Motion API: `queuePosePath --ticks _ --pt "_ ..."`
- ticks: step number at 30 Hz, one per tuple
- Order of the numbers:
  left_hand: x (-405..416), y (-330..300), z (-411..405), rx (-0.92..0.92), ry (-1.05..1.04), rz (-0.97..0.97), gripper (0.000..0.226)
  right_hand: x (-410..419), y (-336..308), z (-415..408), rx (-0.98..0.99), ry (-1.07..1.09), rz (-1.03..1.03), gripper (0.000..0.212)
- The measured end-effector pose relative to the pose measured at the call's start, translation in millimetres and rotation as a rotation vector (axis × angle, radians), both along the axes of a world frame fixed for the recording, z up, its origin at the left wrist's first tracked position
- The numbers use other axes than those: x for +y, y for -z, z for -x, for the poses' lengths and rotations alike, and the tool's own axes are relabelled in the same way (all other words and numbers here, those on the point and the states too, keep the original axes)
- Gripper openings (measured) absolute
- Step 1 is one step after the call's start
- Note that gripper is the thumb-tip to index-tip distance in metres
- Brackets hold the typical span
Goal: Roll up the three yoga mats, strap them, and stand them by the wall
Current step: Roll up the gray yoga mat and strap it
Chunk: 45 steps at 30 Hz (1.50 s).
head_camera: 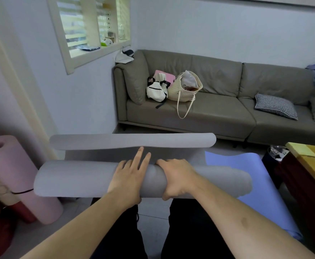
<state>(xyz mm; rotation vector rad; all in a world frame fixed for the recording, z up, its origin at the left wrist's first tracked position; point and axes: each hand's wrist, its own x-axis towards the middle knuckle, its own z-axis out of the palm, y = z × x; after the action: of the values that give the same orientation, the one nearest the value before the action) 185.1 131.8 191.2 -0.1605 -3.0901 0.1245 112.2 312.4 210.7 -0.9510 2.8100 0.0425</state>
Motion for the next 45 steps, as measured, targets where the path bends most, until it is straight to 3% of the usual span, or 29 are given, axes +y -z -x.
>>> queuePosePath --ticks 3,8,14,20,23,28,32,39,42,45 --pt "-4 -5 3 -0.034 0.001 -0.025 0.145 1 -2 -2 -0.014 0.006 0.013 0.095" --pt "-8 -8 1 -0.061 0.006 -0.064 0.149 7 21 -37 0.223 -0.009 -0.088 0.134" --pt "1 -11 -12 -0.029 0.032 -0.059 0.136 9 15 -25 0.172 -0.032 -0.009 0.096" --pt "11 2 -16 -0.013 0.020 0.005 0.140 10 -3 -6 -0.079 -0.033 0.011 0.088" --pt "12 2 -15 0.000 0.018 -0.002 0.132 12 -4 -8 -0.067 -0.019 -0.001 0.093" --pt "6 3 -15 0.014 0.035 -0.043 0.125 11 19 -39 0.196 -0.040 -0.040 0.133" --pt "10 9 -19 0.039 0.033 -0.041 0.122 9 27 -38 0.226 -0.026 -0.003 0.113" --pt "11 16 -19 0.115 0.043 0.003 0.130 -1 -13 -2 -0.113 0.022 0.003 0.087" --pt "6 18 -15 0.136 0.032 -0.033 0.125 -4 -20 -1 -0.181 0.033 -0.006 0.089" --pt "5 15 -14 0.107 0.030 -0.050 0.114 1 -6 -22 0.010 0.009 -0.049 0.111"
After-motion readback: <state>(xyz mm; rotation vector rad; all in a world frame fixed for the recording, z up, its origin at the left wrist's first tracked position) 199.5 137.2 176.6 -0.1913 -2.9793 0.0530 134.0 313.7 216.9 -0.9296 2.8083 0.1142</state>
